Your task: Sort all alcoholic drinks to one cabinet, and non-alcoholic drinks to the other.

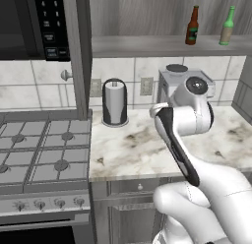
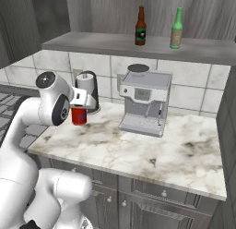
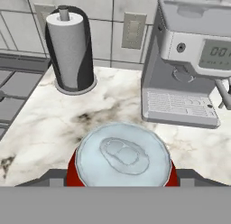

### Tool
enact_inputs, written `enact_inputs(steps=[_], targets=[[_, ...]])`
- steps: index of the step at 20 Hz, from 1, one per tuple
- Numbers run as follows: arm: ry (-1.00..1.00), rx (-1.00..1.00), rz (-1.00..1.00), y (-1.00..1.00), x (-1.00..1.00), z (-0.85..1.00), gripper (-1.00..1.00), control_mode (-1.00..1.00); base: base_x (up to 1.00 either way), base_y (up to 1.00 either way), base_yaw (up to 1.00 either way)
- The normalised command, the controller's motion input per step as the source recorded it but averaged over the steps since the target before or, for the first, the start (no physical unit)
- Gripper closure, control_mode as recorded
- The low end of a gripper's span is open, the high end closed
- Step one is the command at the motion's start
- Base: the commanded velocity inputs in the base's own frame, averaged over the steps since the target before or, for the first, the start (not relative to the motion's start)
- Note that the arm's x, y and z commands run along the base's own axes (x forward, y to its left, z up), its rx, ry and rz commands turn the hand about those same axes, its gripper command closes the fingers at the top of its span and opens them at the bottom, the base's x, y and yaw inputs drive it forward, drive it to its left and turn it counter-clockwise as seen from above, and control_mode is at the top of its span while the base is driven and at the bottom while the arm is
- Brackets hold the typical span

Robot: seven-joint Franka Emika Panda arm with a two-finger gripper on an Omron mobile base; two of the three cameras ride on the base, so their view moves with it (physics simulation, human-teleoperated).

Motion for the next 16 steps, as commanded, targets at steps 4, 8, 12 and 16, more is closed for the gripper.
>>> enact_inputs(steps=[4,8,12,16], targets=[[-0.03,0.00,0.00,-0.07,-0.35,0.33,1.00,-1.00,0.00,0.00,0.00],[-0.04,0.00,0.00,-0.08,-0.38,0.34,1.00,-1.00,0.00,0.00,0.00],[-0.03,0.00,0.00,-0.06,-0.40,0.33,1.00,-1.00,0.00,0.00,0.00],[-0.05,0.00,0.00,-0.02,-0.39,0.27,1.00,-1.00,0.00,0.00,0.00]])
